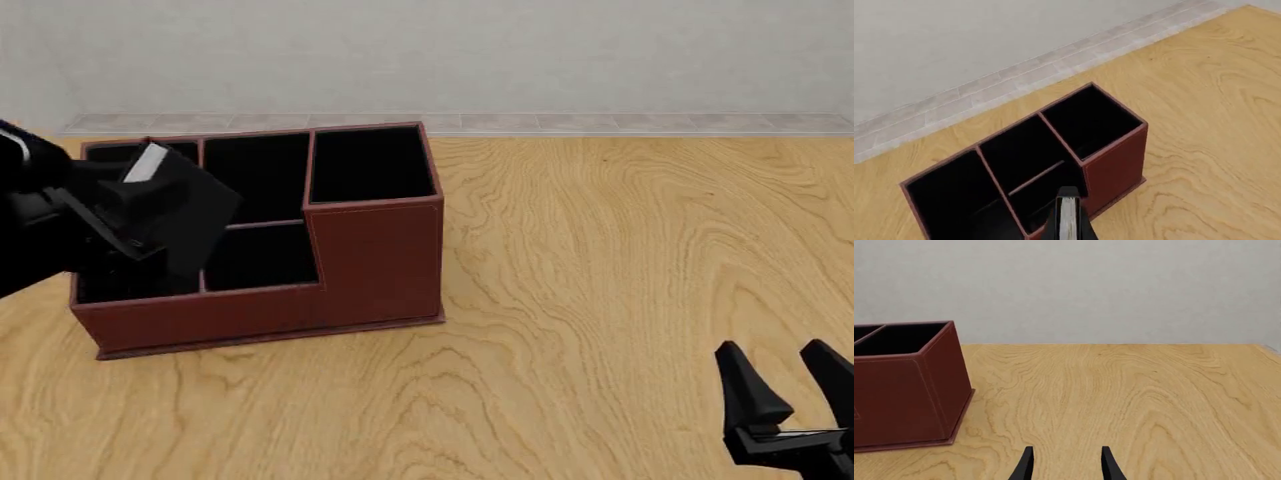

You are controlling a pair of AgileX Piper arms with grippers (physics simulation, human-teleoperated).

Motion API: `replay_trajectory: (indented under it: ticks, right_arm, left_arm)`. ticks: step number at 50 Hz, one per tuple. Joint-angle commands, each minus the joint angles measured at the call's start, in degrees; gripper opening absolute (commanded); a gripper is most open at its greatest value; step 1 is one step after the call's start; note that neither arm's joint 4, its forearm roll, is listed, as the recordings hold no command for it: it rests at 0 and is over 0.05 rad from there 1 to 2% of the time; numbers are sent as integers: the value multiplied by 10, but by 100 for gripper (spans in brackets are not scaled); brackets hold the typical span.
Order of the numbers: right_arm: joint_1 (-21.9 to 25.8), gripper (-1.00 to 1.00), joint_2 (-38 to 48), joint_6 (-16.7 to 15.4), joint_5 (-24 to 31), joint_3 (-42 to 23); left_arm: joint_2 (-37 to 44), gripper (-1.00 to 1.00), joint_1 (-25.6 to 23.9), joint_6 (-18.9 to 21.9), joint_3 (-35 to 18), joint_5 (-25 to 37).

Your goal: Pick up the book and place it in the left compartment of the caddy.

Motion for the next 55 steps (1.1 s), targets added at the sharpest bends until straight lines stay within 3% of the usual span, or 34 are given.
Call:
replay_trajectory:
  ticks: [1, 30, 35, 55]
  right_arm:
    - [-1, 100, -3, 2, 2, 0]
    - [-3, 100, 2, 6, -2, 0]
    - [-3, 100, 2, 7, -2, 0]
    - [-2, 100, 11, 4, -8, 0]
  left_arm:
    - [22, -100, 56, 9, -37, 1]
    - [71, -100, 148, 19, -85, 3]
    - [77, -100, 138, 14, -83, 10]
    - [188, -100, 220, 23, -96, -6]
